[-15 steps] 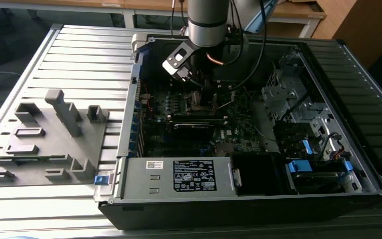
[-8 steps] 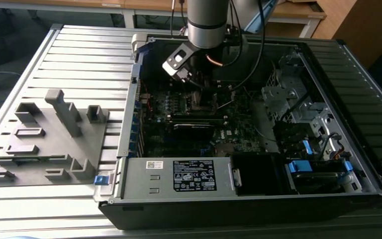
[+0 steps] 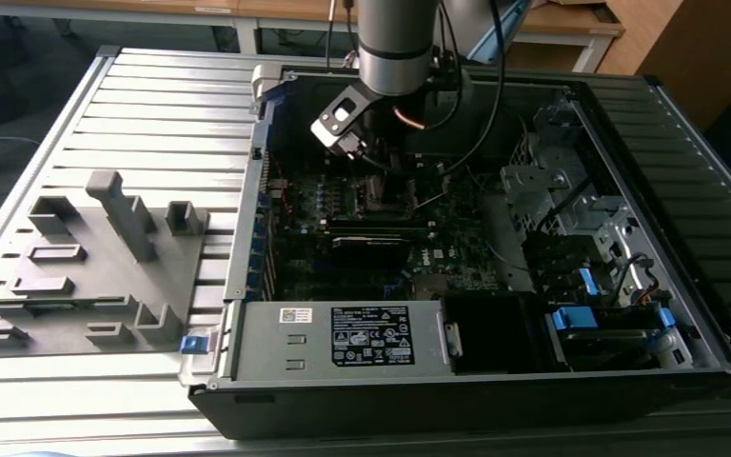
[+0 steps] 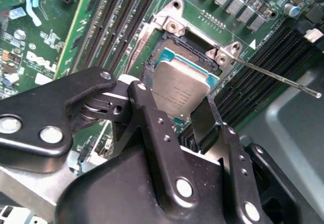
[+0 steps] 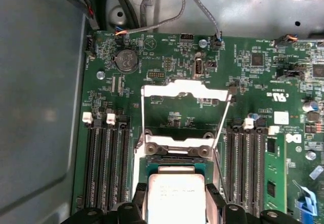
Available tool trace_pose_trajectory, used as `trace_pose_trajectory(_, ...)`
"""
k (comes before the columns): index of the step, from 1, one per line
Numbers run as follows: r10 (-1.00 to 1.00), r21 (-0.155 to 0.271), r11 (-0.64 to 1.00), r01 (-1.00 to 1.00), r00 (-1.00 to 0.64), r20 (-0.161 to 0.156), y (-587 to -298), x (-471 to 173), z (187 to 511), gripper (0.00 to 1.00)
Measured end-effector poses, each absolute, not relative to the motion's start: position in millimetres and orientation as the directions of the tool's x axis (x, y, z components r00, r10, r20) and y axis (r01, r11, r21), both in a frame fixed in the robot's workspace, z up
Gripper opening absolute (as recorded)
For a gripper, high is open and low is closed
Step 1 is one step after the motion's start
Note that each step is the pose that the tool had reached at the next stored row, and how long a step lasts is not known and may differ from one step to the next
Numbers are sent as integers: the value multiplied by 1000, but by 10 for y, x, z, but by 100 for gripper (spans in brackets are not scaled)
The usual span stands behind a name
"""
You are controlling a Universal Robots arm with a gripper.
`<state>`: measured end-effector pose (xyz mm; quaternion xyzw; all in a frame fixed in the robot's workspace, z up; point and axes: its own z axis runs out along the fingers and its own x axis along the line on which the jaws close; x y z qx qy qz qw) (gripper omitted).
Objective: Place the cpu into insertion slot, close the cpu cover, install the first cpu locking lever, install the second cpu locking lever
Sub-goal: 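Place the cpu into insertion slot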
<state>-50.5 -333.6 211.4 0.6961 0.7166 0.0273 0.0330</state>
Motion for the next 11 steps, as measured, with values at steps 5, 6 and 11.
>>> trace_pose_trajectory(5, 1000, 85, 29, 996, -29, -8, -3326, -504, 2049, 54)
trace_pose_trajectory(6, 1000, 85, 29, 996, -29, -8, -3325, -504, 2034, 54)
trace_pose_trajectory(11, 1000, 85, 28, 996, -28, -9, -3325, -504, 2011, 54)
